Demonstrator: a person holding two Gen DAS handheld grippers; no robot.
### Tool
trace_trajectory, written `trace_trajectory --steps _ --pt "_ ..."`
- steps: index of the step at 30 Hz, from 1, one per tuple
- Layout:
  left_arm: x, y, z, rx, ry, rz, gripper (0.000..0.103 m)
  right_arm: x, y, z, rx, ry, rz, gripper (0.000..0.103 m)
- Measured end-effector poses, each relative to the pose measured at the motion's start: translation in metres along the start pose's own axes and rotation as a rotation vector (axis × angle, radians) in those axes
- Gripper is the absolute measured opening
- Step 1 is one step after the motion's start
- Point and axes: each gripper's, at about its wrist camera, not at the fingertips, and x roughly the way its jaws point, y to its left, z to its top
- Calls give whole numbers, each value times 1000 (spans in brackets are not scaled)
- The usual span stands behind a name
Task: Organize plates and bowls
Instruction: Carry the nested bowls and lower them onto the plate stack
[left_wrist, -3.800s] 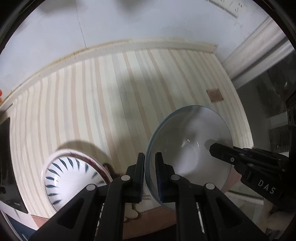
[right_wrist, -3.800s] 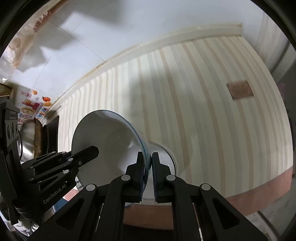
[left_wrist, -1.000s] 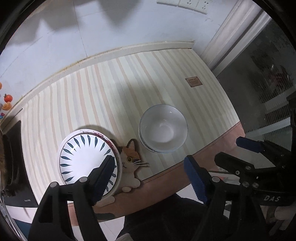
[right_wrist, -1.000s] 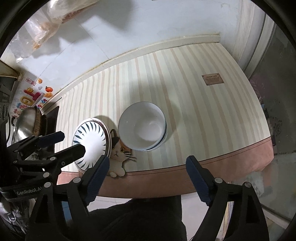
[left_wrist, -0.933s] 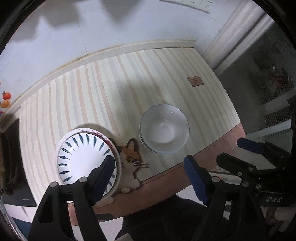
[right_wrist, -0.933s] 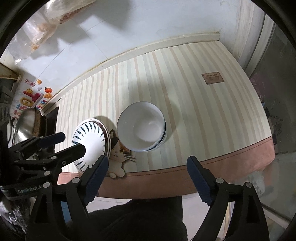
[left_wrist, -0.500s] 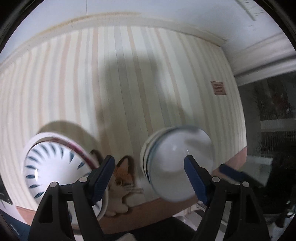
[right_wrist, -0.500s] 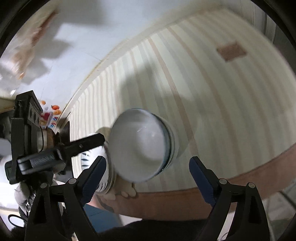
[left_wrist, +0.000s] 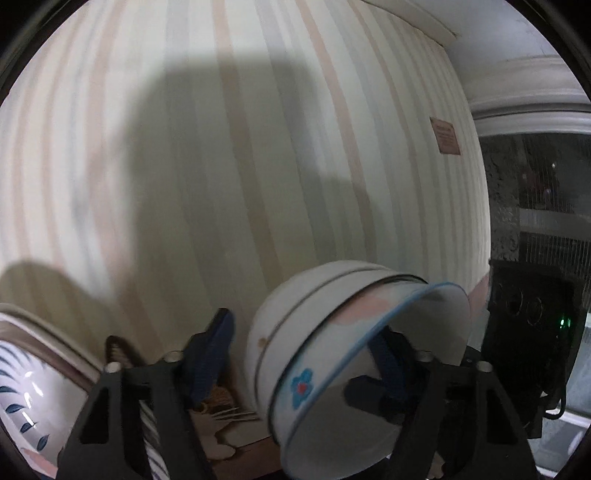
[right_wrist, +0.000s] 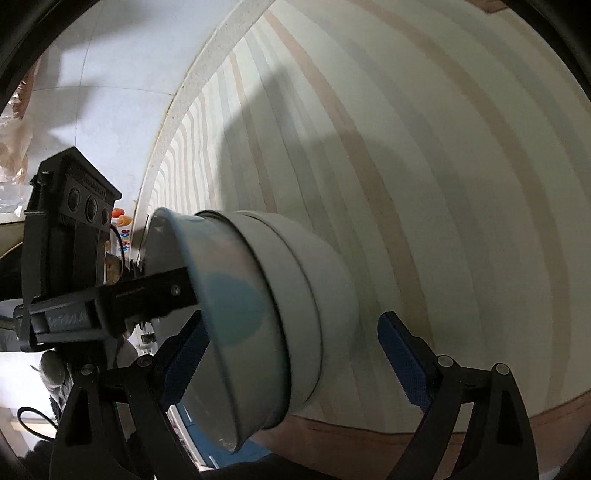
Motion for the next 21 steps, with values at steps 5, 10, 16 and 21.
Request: trace_trajectory --steps 5,10,16,21 --pt "-2 0 -4 29 -48 19 54 8 1 5 -14 1 -30 63" --pt "-5 -1 -8 62 -55 33 52 11 3 7 -19 -10 -52 58" --pt "-14 -4 -9 53 -75 59 52 15 10 8 -52 -10 -65 58" --pt "-18 -9 -9 39 -76 77 52 23 17 14 -22 16 -43 58"
